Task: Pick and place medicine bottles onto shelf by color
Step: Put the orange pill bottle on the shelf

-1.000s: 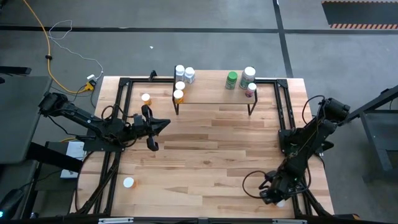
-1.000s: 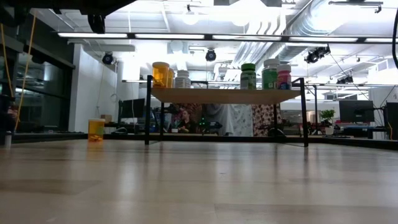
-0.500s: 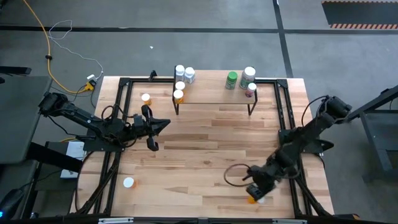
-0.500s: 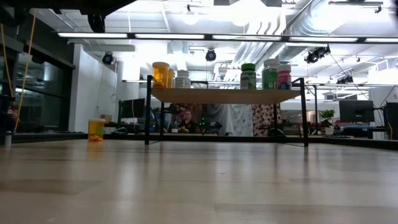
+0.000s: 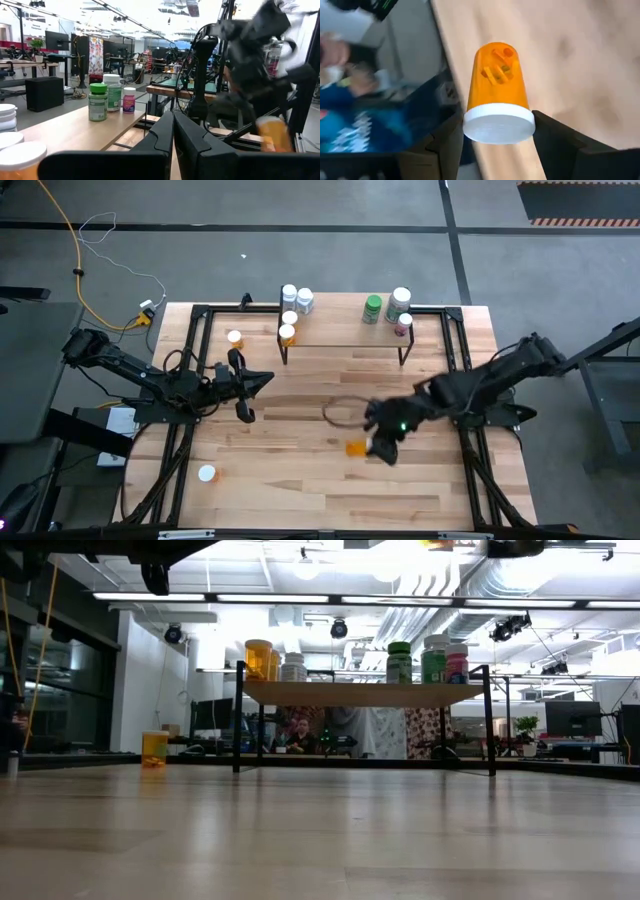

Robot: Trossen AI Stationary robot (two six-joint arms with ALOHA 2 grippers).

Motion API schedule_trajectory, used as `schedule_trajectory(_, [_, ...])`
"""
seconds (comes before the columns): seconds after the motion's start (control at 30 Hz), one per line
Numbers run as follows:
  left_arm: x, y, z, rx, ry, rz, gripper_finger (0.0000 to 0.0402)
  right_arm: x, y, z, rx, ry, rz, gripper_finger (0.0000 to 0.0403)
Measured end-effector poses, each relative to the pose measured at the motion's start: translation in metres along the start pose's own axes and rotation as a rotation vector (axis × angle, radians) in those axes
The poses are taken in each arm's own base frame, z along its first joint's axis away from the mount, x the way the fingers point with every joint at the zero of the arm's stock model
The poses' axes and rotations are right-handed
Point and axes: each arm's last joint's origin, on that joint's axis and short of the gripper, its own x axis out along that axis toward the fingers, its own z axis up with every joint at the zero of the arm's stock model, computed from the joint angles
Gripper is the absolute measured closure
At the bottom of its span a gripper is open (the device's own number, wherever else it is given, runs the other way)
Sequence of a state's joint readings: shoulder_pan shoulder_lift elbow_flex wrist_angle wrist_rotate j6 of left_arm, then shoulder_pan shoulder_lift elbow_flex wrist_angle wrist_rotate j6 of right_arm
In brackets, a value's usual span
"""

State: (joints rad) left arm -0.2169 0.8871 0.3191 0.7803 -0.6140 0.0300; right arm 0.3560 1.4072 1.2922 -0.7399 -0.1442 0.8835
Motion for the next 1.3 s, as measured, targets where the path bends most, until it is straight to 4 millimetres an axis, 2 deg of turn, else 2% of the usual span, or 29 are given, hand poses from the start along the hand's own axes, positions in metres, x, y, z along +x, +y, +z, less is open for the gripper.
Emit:
schedule_trajectory(0.17, [0.0, 0.0, 0.0, -0.011, 0.0, -0.002, 0.0398, -0.035, -0.001, 0.045, -0.104, -0.112, -0.192, 0.0205])
schedule_trajectory(0.33, [0.0, -0.001, 0.0, -0.02, -0.001, -0.033, 0.0398, -0.054, -0.011, 0.097, -0.134, -0.12, -0.432, 0.0205])
schedule_trajectory(0.53, [0.0, -0.001, 0.0, -0.019, -0.001, -0.029, 0.0398, -0.056, -0.042, 0.157, -0.094, -0.048, -0.631, 0.0205])
schedule_trajectory(0.7, [0.0, -0.001, 0.0, -0.019, -0.001, -0.026, 0.0398, -0.048, -0.075, 0.198, -0.017, -0.023, -0.655, 0.0205])
schedule_trajectory(0.83, [0.0, -0.001, 0.0, -0.02, -0.003, -0.026, 0.0398, -0.044, -0.108, 0.209, 0.083, 0.048, -0.515, 0.0205])
schedule_trajectory(0.97, [0.0, -0.001, 0.0, -0.02, -0.003, -0.026, 0.0398, -0.045, -0.138, 0.213, 0.195, 0.1, -0.577, 0.0205])
schedule_trajectory(1.1, [0.0, -0.001, 0.0, -0.02, -0.002, -0.026, 0.0398, -0.053, -0.145, 0.216, 0.202, 0.078, -0.589, 0.0205])
schedule_trajectory(1.3, [0.001, 0.001, 0.001, -0.071, -0.017, -0.017, 0.0398, -0.052, -0.145, 0.218, 0.168, 0.069, -0.584, 0.0205])
